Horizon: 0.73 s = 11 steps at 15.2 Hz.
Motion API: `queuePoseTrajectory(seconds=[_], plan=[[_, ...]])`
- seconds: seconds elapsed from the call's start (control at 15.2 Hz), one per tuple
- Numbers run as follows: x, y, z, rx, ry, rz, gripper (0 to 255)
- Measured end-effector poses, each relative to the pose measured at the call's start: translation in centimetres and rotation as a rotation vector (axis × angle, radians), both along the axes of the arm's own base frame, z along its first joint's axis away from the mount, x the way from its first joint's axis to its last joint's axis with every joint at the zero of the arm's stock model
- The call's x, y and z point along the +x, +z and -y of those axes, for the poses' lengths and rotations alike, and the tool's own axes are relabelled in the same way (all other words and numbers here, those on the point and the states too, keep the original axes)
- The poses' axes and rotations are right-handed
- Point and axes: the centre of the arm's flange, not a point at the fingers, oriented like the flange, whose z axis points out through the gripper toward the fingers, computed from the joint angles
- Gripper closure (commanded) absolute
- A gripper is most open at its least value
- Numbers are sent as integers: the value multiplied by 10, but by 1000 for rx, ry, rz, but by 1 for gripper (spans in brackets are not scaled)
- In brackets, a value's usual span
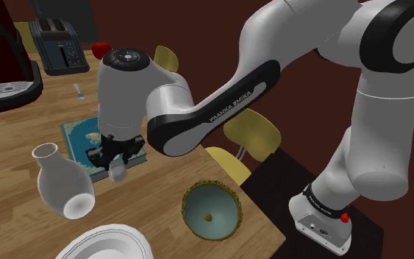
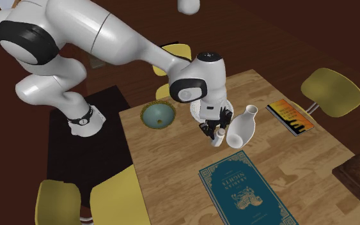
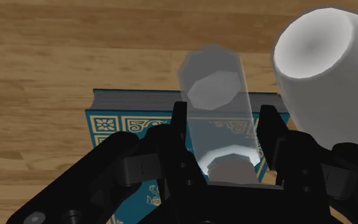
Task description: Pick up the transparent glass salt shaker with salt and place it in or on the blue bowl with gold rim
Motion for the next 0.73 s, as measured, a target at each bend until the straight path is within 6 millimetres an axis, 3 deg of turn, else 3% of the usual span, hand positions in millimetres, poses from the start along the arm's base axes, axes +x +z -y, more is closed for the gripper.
queuePoseTrajectory(seconds=[0.73], plan=[[1, 59, 1, 0, 0, 0, 255]])
